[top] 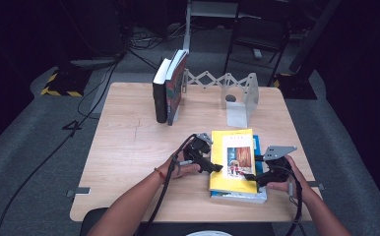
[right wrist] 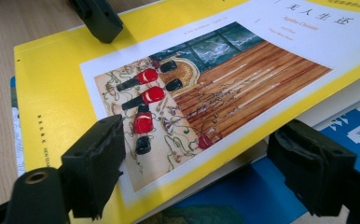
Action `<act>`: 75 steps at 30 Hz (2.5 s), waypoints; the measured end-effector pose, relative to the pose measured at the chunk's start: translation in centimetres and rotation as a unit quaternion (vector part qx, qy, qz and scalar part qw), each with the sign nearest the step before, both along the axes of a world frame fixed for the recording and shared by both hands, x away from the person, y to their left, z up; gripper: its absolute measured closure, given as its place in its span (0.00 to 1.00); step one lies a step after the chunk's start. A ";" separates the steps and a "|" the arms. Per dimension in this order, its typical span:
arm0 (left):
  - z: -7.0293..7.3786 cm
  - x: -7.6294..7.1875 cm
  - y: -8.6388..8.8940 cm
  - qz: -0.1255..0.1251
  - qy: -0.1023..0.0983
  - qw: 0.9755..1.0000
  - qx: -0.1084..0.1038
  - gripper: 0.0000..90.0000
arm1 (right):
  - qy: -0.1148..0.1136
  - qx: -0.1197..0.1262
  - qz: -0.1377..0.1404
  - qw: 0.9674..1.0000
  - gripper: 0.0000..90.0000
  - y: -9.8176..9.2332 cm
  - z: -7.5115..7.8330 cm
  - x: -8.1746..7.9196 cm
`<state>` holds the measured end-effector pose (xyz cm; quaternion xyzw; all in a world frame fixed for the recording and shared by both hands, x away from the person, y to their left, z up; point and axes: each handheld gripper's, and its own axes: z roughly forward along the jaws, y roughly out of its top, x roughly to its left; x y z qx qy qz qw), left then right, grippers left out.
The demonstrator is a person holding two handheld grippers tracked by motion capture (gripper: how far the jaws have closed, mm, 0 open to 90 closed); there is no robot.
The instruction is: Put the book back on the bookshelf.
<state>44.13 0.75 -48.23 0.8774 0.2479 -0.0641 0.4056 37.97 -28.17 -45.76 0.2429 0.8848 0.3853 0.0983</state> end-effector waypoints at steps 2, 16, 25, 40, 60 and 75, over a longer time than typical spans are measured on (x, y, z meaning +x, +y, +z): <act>-0.1 0.2 -0.1 0.004 0.006 1.000 -0.001 0.04 | 0.002 -0.008 -0.009 1.000 0.21 0.0 0.1 0.0; -0.2 0.6 -1.1 0.014 0.017 1.000 -0.005 0.01 | 0.021 -0.005 -0.006 1.000 0.18 0.0 -0.1 0.7; 1.1 -0.1 -0.1 0.020 -0.005 0.999 -0.040 0.08 | -0.001 -0.009 0.010 1.000 0.18 0.5 0.1 0.5; 1.8 -0.4 -0.1 0.038 -0.027 0.997 -0.056 0.23 | 0.005 -0.007 0.000 1.000 0.14 1.3 0.2 0.6; 2.0 -0.6 -1.6 0.012 -0.022 0.997 -0.073 0.20 | 0.037 0.023 -0.046 0.998 0.12 -0.8 -0.7 1.9; 2.5 0.3 -3.1 0.027 -0.020 0.998 -0.050 0.54 | 0.018 0.025 -0.032 0.999 0.12 -0.7 -0.8 1.7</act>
